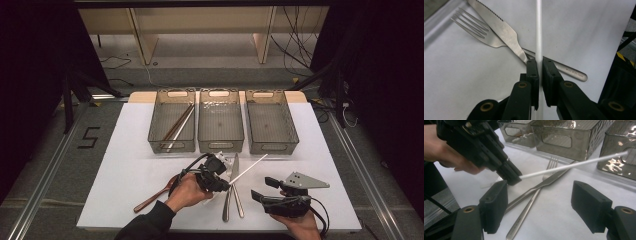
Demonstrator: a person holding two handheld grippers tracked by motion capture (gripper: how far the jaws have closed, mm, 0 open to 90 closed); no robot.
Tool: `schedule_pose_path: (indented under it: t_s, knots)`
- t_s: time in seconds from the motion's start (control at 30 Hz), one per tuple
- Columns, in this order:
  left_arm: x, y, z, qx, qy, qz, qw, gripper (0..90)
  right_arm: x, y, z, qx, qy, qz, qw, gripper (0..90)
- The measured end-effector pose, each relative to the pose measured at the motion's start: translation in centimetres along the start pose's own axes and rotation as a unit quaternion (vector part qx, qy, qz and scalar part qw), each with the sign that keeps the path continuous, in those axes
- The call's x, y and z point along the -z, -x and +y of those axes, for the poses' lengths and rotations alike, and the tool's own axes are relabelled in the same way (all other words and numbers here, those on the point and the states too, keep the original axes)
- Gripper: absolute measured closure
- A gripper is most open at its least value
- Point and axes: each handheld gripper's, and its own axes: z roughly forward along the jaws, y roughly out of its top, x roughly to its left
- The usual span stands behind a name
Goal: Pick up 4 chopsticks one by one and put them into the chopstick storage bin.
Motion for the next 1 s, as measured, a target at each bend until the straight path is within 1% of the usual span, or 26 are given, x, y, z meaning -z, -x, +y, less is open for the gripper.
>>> schedule_pose_path:
  t_s: [0.1,0.17,0.2,0.33,0.37,0.4,0.57,0.63,0.7,0.9,1.0]
  knots:
    - [0.7,-0.1,0.1,0.002,0.013,-0.002,0.9999,83.8,0.0,0.0,0.0,0.000,0.000,0.000,1.0000,30.5]
    - [1.2,-0.3,0.2,0.005,0.022,0.001,0.9997,83.8,0.0,0.0,0.0,0.000,0.000,0.000,1.0000,30.4]
    - [1.6,-0.6,0.2,0.005,0.026,0.003,0.9996,83.8,0.0,0.0,0.0,0.000,0.000,0.000,1.0000,30.4]
    - [2.6,-1.5,0.2,0.016,0.044,0.009,0.9989,83.9,0.0,0.0,0.0,0.000,-0.001,0.001,1.0000,30.4]
    - [2.9,-1.7,0.2,0.018,0.045,0.009,0.9988,83.8,-0.1,0.0,0.0,-0.001,-0.001,0.001,1.0000,30.4]
    - [3.2,-1.9,0.1,0.024,0.054,0.011,0.9982,83.8,-0.1,0.0,0.0,0.000,-0.001,0.001,1.0000,30.4]
    - [4.4,-2.9,0.0,0.031,0.067,0.018,0.9971,83.8,-0.1,0.0,0.0,0.001,-0.002,0.002,1.0000,30.5]
    - [4.9,-3.3,-0.1,0.038,0.077,0.021,0.9961,83.9,-0.1,0.0,0.0,0.000,-0.002,0.001,1.0000,30.4]
    - [5.4,-3.7,-0.2,0.042,0.080,0.022,0.9957,83.9,-0.1,0.0,0.0,0.000,-0.002,0.001,1.0000,30.4]
    - [6.4,-5.1,-0.7,0.055,0.091,0.035,0.9938,83.9,-0.1,0.0,0.0,0.000,-0.003,0.001,1.0000,30.4]
    - [6.7,-5.8,-0.9,0.064,0.097,0.039,0.9924,83.9,-0.1,0.0,0.0,0.000,-0.003,0.001,1.0000,30.5]
